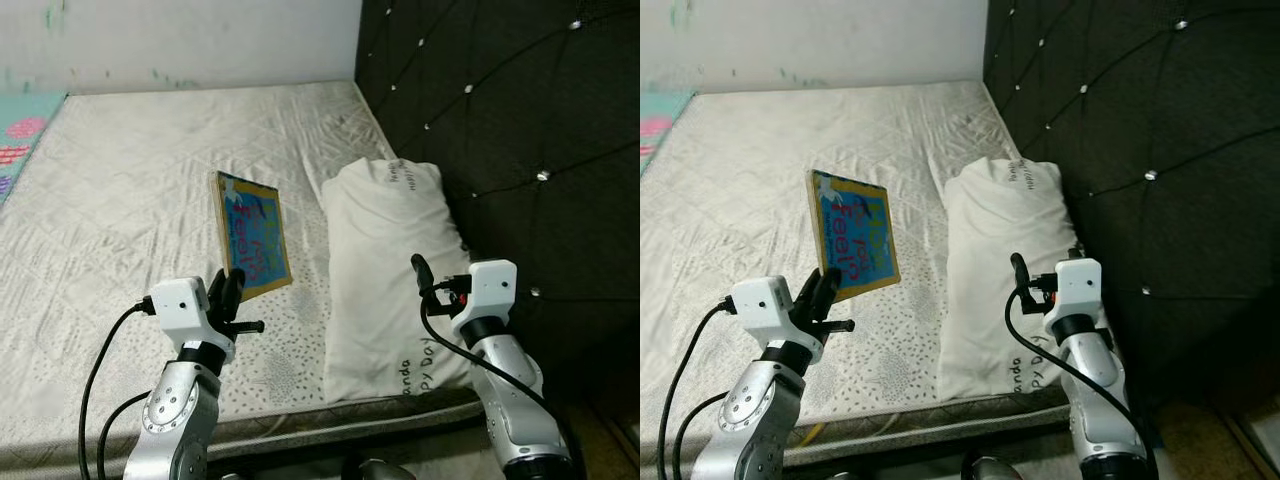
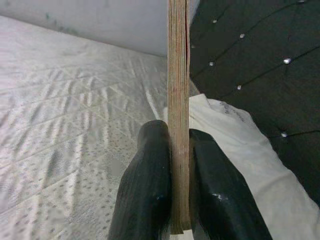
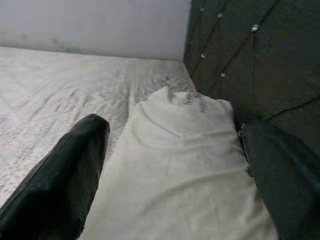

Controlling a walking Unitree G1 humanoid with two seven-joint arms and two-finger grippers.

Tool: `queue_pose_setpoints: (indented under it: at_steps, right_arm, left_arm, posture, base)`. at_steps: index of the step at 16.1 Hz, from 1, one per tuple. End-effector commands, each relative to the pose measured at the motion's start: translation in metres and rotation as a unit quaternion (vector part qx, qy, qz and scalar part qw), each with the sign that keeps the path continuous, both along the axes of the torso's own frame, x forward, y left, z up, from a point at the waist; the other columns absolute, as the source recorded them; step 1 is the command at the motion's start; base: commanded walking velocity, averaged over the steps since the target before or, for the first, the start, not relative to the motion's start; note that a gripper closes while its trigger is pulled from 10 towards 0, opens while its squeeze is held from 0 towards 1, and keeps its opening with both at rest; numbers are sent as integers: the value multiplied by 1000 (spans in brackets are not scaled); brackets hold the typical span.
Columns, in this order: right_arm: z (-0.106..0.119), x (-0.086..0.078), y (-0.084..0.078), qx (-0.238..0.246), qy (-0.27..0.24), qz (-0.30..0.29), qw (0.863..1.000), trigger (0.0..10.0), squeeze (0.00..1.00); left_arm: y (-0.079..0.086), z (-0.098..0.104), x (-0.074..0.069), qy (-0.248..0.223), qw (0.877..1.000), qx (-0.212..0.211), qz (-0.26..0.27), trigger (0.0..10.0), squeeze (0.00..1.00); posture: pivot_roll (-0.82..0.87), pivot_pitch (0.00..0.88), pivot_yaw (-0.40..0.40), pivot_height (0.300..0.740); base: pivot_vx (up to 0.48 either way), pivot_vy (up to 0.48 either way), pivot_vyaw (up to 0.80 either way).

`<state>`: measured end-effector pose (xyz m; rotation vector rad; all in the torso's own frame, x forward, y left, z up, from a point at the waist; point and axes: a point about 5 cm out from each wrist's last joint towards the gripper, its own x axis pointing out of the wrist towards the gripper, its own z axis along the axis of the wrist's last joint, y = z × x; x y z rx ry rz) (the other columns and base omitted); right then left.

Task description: Clean up the room

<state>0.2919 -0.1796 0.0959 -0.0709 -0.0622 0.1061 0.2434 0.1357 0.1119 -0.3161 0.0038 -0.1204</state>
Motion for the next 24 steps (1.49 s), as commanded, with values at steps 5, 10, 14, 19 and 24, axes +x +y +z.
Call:
queue_pose_setpoints:
  at_steps: [5,10,14,19,24]
  right_arm:
    - [3,1,-1,-3,-7,1,1000,10000,0]
    - [4,2,-1,-3,-8,2,1000,10000,0]
    - [6,2,1,-27,-16,9,999,10000,0]
    - [6,1,2,-28,-16,12,999,10000,0]
    - [6,1,-3,-20,-15,7,1000,10000,0]
  left_arm:
    - [-2,11,0,-33,999,-5,-11,10000,0]
    - [-1,10,0,-30,1000,-3,-7,10000,0]
    - [0,8,1,-23,1000,-4,-1,10000,0]
    - [1,1,3,1,1000,-18,3,10000,0]
    - [9,-3,4,19,999,-31,15,10000,0]
  posture:
    - [-130,103,-3,740]
    - [-130,101,-3,740]
    - [-130,102,-5,740]
    - [-133,109,-9,740]
    - [-133,109,-15,740]
  base:
    - [0,0,0]
    - [0,0,0]
    - [0,0,0]
    - [0,0,516]
    - [0,0,111]
